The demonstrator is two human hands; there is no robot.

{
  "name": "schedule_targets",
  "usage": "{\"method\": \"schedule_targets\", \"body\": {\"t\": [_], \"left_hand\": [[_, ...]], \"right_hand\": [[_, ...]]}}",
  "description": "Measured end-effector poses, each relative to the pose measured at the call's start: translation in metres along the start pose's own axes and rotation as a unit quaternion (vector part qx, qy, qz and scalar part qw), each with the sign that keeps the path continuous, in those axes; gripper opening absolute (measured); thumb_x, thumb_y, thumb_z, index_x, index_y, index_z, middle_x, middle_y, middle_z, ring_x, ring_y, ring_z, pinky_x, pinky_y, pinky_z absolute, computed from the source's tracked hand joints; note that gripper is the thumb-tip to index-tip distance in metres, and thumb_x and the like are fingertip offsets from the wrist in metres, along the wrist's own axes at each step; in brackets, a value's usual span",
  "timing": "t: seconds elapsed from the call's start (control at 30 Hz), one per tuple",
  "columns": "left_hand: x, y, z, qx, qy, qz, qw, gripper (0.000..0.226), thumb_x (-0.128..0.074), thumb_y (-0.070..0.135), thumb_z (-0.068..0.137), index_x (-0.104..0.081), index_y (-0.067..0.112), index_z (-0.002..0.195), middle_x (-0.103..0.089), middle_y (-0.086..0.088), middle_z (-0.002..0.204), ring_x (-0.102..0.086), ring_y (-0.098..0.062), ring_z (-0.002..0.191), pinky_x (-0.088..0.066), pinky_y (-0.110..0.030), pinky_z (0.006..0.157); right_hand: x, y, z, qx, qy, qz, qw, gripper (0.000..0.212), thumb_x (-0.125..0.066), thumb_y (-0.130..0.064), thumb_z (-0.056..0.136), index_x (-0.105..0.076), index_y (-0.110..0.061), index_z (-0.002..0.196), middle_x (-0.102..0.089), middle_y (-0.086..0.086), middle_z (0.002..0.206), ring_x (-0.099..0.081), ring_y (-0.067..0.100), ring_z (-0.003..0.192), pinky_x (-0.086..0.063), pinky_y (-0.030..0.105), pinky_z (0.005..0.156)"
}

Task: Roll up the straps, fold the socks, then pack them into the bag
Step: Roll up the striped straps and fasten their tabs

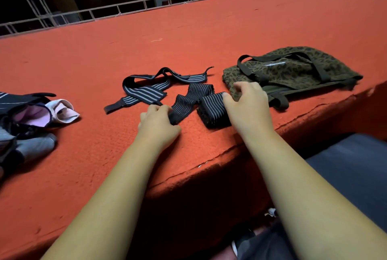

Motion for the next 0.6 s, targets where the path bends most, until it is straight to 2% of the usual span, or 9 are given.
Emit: {"method": "schedule_targets", "body": {"t": [0.07,0.17,0.27,0.33,0.43,0.53,0.6], "left_hand": [[0.0,-0.005,0.005,-0.022,-0.009,0.0,1.0,0.047,-0.064,0.034,0.09,-0.063,0.032,0.137,-0.055,-0.003,0.139,-0.05,-0.036,0.127,-0.044,-0.047,0.11],[0.007,-0.009,0.007,-0.055,0.046,-0.001,0.997,0.023,-0.064,0.039,0.097,-0.075,0.03,0.116,-0.068,-0.004,0.12,-0.06,-0.036,0.114,-0.051,-0.048,0.1],[0.019,-0.016,0.008,-0.045,0.109,-0.094,0.989,0.021,-0.062,0.035,0.104,-0.076,0.02,0.106,-0.075,-0.007,0.105,-0.065,-0.033,0.105,-0.051,-0.041,0.087],[0.032,-0.024,0.006,-0.03,0.154,-0.155,0.975,0.022,-0.059,0.033,0.106,-0.072,0.016,0.1,-0.075,-0.007,0.097,-0.066,-0.03,0.098,-0.044,-0.037,0.078],[0.05,-0.036,-0.003,-0.022,0.182,-0.225,0.957,0.022,-0.054,0.029,0.109,-0.067,0.016,0.095,-0.07,0.001,0.092,-0.064,-0.024,0.093,-0.037,-0.035,0.073],[0.065,-0.048,-0.02,-0.033,0.188,-0.257,0.947,0.022,-0.053,0.029,0.109,-0.069,0.016,0.099,-0.072,0.003,0.093,-0.064,-0.019,0.092,-0.044,-0.038,0.077],[0.069,-0.062,-0.03,-0.03,0.186,-0.278,0.942,0.023,-0.053,0.03,0.109,-0.07,0.017,0.101,-0.073,0.005,0.093,-0.065,-0.018,0.091,-0.049,-0.04,0.081]], "right_hand": [[0.007,-0.011,-0.006,0.043,0.024,-0.003,0.999,0.036,-0.064,-0.036,0.098,-0.071,-0.022,0.13,-0.063,0.002,0.131,-0.052,0.032,0.124,-0.041,0.045,0.112],[0.008,-0.027,-0.018,0.102,0.044,0.015,0.994,0.025,-0.064,-0.031,0.096,-0.074,-0.025,0.117,-0.065,-0.003,0.121,-0.053,0.029,0.117,-0.044,0.048,0.108],[0.005,-0.039,-0.028,0.151,0.058,0.03,0.986,0.02,-0.062,-0.031,0.092,-0.074,-0.027,0.107,-0.066,-0.007,0.112,-0.055,0.028,0.112,-0.047,0.049,0.102],[0.001,-0.048,-0.034,0.173,0.058,0.041,0.982,0.018,-0.063,-0.028,0.091,-0.075,-0.028,0.104,-0.067,-0.009,0.109,-0.055,0.026,0.11,-0.047,0.047,0.099],[-0.012,-0.063,-0.04,0.195,0.032,0.044,0.979,0.021,-0.061,-0.026,0.09,-0.075,-0.029,0.106,-0.067,-0.01,0.109,-0.057,0.025,0.11,-0.047,0.046,0.1],[-0.034,-0.079,-0.048,0.217,-0.031,0.039,0.975,0.03,-0.058,-0.03,0.089,-0.073,-0.028,0.115,-0.066,-0.008,0.113,-0.059,0.025,0.112,-0.045,0.044,0.102],[-0.05,-0.089,-0.057,0.23,-0.082,0.041,0.969,0.039,-0.06,-0.03,0.089,-0.069,-0.026,0.128,-0.063,-0.005,0.121,-0.057,0.025,0.116,-0.044,0.044,0.106]]}}
Point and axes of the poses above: each hand's wrist, its own z-axis towards the middle knuckle, its own x-axis out of the back of the hand, y = z × x, the point moved 6 cm from there along z, towards the middle knuckle
